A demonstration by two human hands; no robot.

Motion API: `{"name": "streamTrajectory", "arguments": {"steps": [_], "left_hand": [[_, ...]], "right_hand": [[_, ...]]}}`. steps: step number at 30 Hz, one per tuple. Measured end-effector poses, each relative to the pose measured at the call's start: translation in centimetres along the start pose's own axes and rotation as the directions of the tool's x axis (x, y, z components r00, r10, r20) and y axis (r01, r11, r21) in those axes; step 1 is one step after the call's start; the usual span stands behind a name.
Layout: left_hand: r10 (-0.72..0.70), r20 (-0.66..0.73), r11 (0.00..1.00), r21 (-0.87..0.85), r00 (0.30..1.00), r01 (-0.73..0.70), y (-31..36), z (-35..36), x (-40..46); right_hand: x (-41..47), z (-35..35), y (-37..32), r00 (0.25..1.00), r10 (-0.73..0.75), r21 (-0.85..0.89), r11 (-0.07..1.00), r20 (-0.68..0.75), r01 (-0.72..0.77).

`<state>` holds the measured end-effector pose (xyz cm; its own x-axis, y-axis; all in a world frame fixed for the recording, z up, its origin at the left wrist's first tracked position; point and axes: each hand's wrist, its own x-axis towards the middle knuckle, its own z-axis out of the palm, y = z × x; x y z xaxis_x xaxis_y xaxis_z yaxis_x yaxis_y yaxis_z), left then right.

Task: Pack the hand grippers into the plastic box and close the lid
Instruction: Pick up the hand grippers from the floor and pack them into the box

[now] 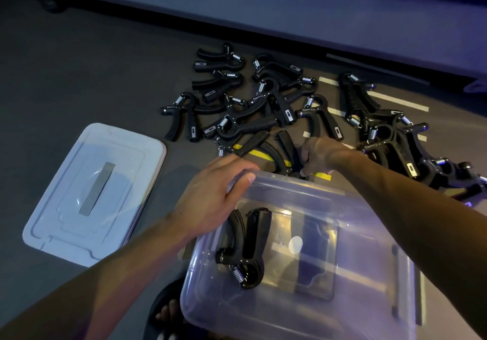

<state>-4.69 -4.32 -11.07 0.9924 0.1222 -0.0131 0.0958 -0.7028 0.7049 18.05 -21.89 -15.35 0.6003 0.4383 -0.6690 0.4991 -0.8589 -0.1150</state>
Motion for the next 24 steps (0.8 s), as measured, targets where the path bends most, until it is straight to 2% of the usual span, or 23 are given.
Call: {"name": "streamTrajectory", "arguments": {"steps": [4,7,10,12,15,17,18,20,22,24], "left_hand": [[0.006,0.006,1.0,-0.002,1.0,-0.006,0.0,0.0,0.0],[0.016,0.003,1.0,-0.003,1.0,-0.016,0.2,-0.1,-0.1],[0.019,-0.005,1.0,-0.006,1.0,-0.019,0.2,-0.1,-0.1],[0.009,-0.003,1.0,0.001,1.0,-0.009,0.1,-0.1,-0.2],[0.016,-0.019,1.0,0.024,1.0,-0.016,0.5,-0.2,-0.3],[0.036,-0.109,0.999,0.039,0.993,-0.032,1.3,-0.7,-0.4],[0.024,-0.173,1.0,0.005,0.985,-0.023,1.8,-1.1,-0.4],[-0.067,-0.235,0.984,-0.174,0.97,0.025,3.1,-1.9,-0.6],[-0.143,-0.161,0.938,-0.337,0.977,0.081,4.2,-2.5,-0.8],[-0.163,-0.038,0.909,-0.394,0.986,0.135,5.0,-2.4,-1.0]], "right_hand": [[0.4,0.7,-0.4,0.999,-0.017,-0.068,0.998,0.033,0.02],[-0.2,0.0,-0.6,0.999,-0.003,0.026,1.0,0.032,0.002],[-1.6,-1.4,0.0,0.997,-0.04,0.021,0.999,-0.066,0.042],[-3.1,-2.2,0.6,0.989,-0.042,0.081,0.995,-0.143,0.054],[-6.7,-3.4,0.6,0.944,-0.055,0.31,0.937,-0.325,0.161],[-10.1,-3.7,-0.3,0.899,-0.065,0.44,0.855,-0.433,0.273],[-11.9,-3.6,-1.2,0.876,-0.07,0.466,0.825,-0.477,0.32],[-14.7,-2.8,-2.6,0.85,-0.082,0.482,0.794,-0.521,0.372],[-16.5,-1.2,-3.8,0.863,-0.076,0.553,0.74,-0.499,0.384],[-17.2,0.3,-4.6,0.865,-0.05,0.587,0.714,-0.5,0.381]]}}
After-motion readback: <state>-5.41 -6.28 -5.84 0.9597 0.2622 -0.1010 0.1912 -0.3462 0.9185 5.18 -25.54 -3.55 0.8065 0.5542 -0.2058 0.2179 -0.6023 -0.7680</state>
